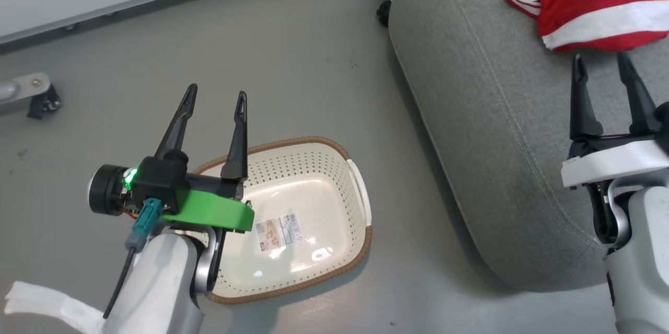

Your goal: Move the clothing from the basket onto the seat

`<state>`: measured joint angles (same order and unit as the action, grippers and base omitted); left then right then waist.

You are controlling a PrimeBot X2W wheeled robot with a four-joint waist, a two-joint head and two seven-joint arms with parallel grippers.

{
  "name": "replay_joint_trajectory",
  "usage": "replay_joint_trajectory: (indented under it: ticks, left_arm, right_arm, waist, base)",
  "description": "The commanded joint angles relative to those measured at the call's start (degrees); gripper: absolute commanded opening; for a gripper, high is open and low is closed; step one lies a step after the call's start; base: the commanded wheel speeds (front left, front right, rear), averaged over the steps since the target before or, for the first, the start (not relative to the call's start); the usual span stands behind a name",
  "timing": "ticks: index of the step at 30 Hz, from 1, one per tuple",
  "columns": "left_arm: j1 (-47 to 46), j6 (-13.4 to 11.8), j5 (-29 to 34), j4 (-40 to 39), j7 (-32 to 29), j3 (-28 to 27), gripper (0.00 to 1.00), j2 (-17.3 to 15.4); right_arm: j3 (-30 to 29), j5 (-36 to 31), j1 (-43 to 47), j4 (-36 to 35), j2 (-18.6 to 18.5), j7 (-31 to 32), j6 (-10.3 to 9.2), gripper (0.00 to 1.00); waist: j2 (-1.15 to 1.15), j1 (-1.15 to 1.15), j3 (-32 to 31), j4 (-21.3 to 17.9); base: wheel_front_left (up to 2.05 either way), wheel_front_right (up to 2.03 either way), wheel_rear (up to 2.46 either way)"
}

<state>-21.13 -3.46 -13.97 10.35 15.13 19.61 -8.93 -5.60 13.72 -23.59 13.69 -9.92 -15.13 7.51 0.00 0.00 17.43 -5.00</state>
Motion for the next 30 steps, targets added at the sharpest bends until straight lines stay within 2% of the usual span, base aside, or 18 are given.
replay_joint_trajectory:
  ticks: [1, 5, 13, 21, 30]
  left_arm:
    - [2.5, 0.3, 0.5, -0.4, 0.0, -2.1, 1.0, 0.4]
    - [6.3, 0.8, 1.1, -1.0, 0.0, -7.2, 1.0, 1.4]
    - [11.5, 1.9, 2.5, -1.8, 0.0, -12.8, 1.0, 2.7]
    - [16.3, 3.3, 4.1, -2.6, 0.0, -15.4, 1.0, 3.8]
    - [19.3, 4.0, 5.4, -3.0, 0.0, -15.9, 1.0, 4.9]
  right_arm:
    - [1.4, -0.1, 1.5, -0.9, 0.5, 0.0, -0.05, 1.0]
    - [4.6, -0.7, 2.9, -1.9, 1.9, 0.0, -0.05, 1.0]
    - [8.4, -0.5, 5.9, -3.3, 4.1, 0.0, -0.04, 1.0]
    - [10.2, -2.2, 10.9, -5.5, 5.4, 0.0, -0.05, 1.0]
    - [8.5, -2.4, 18.2, -8.6, 6.3, 0.0, -0.04, 1.0]
  waist:
    - [0.0, 0.0, -5.3, 5.4]
    - [0.0, 0.0, -8.1, 8.3]
    - [0.0, 0.0, -11.1, 10.4]
    - [0.0, 0.0, -13.5, 10.0]
    - [0.0, 0.0, -16.1, 9.1]
  base:
    - [0.0, 0.0, 0.0]
    - [0.0, 0.0, 0.0]
    - [0.0, 0.0, 0.0]
    - [0.0, 0.0, 0.0]
    - [0.0, 0.0, 0.0]
